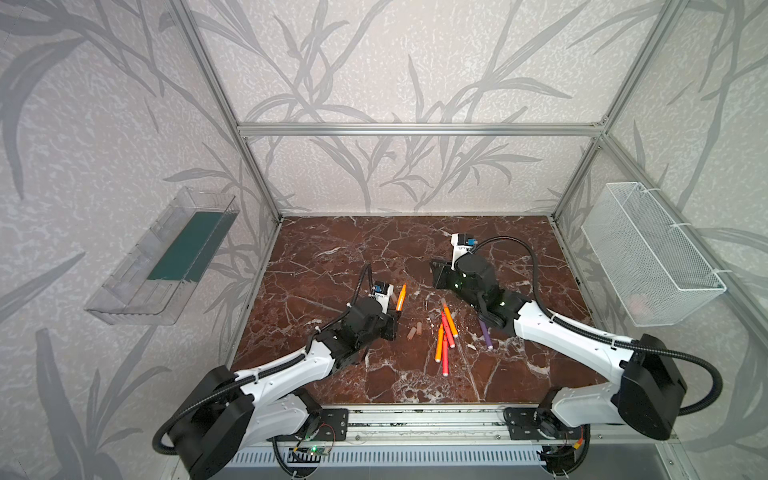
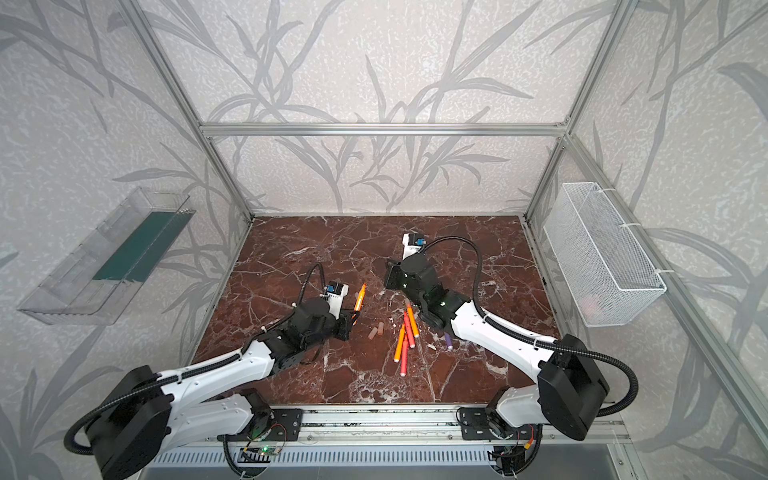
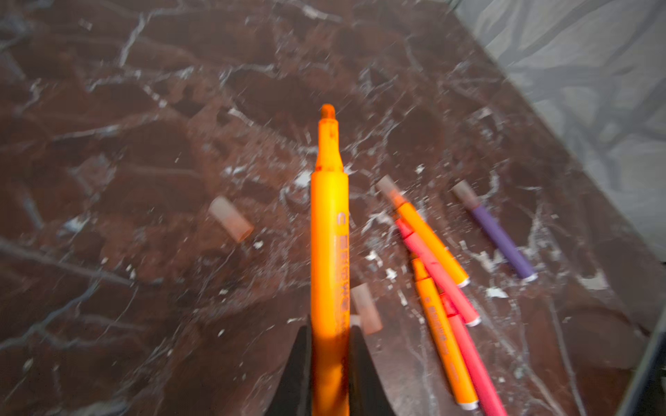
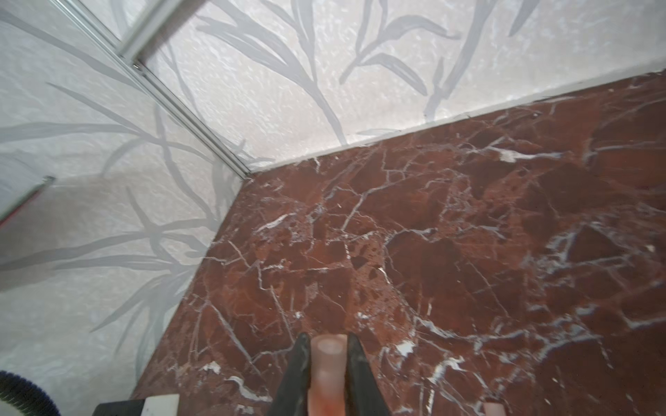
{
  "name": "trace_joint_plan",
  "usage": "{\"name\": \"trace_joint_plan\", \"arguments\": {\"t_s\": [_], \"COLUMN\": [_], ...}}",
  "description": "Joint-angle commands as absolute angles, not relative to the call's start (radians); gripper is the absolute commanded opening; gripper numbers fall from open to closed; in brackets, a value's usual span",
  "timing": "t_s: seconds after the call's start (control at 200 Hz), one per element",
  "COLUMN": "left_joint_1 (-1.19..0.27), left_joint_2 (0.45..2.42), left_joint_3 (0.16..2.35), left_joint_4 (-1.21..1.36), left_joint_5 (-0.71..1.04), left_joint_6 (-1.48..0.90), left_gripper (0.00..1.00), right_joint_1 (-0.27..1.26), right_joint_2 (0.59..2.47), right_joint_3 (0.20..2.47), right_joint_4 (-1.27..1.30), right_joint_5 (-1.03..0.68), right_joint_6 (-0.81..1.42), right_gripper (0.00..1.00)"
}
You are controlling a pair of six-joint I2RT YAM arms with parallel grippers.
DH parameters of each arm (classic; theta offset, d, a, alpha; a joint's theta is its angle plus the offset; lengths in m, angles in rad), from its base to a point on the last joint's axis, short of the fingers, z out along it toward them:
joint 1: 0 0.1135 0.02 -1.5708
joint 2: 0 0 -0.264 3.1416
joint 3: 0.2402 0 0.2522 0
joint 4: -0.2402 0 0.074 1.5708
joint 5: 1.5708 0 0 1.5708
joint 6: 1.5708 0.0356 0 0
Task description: Insert the pens into the pen caps
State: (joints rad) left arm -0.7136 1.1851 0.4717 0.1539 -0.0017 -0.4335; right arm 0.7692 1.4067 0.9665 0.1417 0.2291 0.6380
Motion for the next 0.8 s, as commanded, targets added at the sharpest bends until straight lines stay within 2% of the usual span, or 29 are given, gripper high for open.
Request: {"name": "trace_joint_plan", "arguments": {"t_s": [0.0, 0.26, 0.355, 0.515, 0.585, 0.795], "left_joint_1": [-0.717, -0.717, -0.717, -0.716, -0.716, -0.716], "left_joint_2": [1.239, 1.359, 1.369, 1.358, 1.348, 1.295], "left_joint_3": [0.511, 0.549, 0.548, 0.548, 0.546, 0.533], "left_joint_4": [0.054, 0.016, 0.039, 0.06, 0.062, 0.084], "left_joint_5": [-0.128, -0.138, -0.133, -0.11, -0.107, -0.106], "left_joint_6": [-0.475, -0.514, -0.514, -0.516, -0.516, -0.516], "left_gripper": [0.0, 0.0, 0.0, 0.0, 0.0, 0.0], "right_joint_1": [0.769, 0.768, 0.767, 0.766, 0.763, 0.756], "right_joint_2": [1.533, 1.858, 1.895, 1.935, 1.949, 1.922], "right_joint_3": [1.033, 1.176, 1.178, 1.177, 1.176, 1.143], "right_joint_4": [-0.016, -0.161, -0.146, -0.138, -0.14, -0.132], "right_joint_5": [0.231, 0.172, 0.17, 0.17, 0.171, 0.175], "right_joint_6": [0.591, 0.59, 0.601, 0.61, 0.617, 0.624], "right_gripper": [0.01, 0.0, 0.01, 0.11, 0.11, 0.2]}}
